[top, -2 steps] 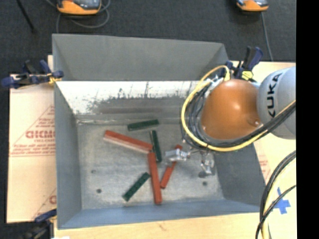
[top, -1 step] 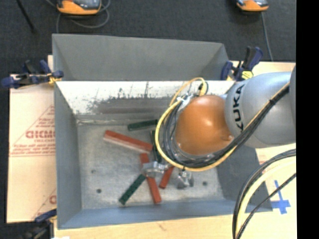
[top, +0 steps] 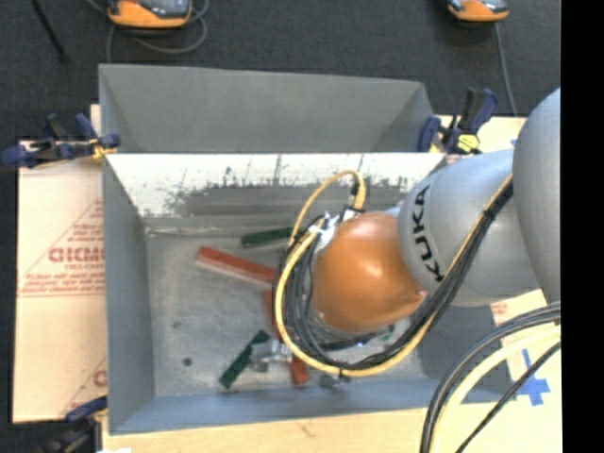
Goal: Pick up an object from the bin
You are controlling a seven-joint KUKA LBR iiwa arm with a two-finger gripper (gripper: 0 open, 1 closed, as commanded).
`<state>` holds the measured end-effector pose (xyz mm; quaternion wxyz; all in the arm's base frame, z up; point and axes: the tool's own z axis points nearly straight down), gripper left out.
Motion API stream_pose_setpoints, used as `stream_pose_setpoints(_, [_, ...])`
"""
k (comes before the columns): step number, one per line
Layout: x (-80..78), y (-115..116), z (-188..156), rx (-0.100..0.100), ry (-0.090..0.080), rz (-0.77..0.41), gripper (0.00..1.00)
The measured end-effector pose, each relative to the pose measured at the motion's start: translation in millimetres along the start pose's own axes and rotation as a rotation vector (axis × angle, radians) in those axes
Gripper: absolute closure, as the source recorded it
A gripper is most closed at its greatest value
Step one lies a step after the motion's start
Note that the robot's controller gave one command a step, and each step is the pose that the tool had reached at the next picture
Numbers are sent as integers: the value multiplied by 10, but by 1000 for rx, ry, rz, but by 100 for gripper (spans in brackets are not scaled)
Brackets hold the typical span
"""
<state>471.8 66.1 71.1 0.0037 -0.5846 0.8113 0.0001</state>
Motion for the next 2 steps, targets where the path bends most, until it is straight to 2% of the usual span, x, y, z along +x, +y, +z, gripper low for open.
stream_pose_setpoints(1, [26, -14, 9, -2, 3, 6, 100])
stream_pose_setpoints(2, [18, -41, -828, 4, 2, 9, 100])
